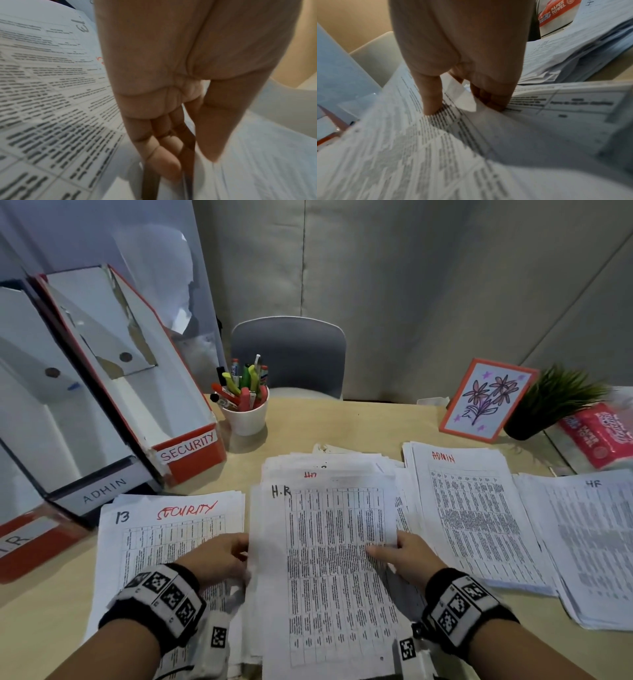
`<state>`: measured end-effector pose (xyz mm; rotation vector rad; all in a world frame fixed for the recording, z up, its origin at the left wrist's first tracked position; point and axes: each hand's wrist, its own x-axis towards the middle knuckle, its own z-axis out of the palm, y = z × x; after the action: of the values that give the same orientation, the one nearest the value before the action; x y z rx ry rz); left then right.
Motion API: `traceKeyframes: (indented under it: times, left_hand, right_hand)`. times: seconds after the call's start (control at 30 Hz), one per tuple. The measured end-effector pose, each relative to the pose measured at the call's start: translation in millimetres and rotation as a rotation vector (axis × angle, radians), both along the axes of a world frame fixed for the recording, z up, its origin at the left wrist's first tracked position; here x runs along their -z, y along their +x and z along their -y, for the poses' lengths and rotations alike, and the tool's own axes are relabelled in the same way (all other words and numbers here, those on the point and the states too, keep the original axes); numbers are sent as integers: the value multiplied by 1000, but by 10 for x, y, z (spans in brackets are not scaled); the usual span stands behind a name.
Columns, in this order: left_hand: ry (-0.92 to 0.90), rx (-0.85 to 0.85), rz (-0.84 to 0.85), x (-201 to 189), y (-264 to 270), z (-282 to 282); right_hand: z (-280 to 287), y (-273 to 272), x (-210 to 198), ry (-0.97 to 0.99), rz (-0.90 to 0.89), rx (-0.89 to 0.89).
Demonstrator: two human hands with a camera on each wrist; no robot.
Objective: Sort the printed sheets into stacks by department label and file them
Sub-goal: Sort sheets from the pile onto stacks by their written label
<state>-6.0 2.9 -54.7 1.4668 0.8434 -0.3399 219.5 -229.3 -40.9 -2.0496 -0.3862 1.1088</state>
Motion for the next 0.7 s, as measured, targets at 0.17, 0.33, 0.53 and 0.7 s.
traceKeyframes:
  times: [0.17, 0.33, 0.53, 0.7]
  left_hand:
    - [69, -56, 78, -82, 138, 46]
    - [235, -349, 225, -265, 336, 55]
    - [324, -522, 538, -650, 485, 76]
    - [366, -493, 578, -708, 444, 201]
  right_hand:
    - [-86, -18, -98, 41, 2, 66]
    - [-275, 23, -481, 243, 47, 97]
    - [-425, 18, -946, 548, 229, 84]
    - [-337, -108, -858, 558, 242, 2]
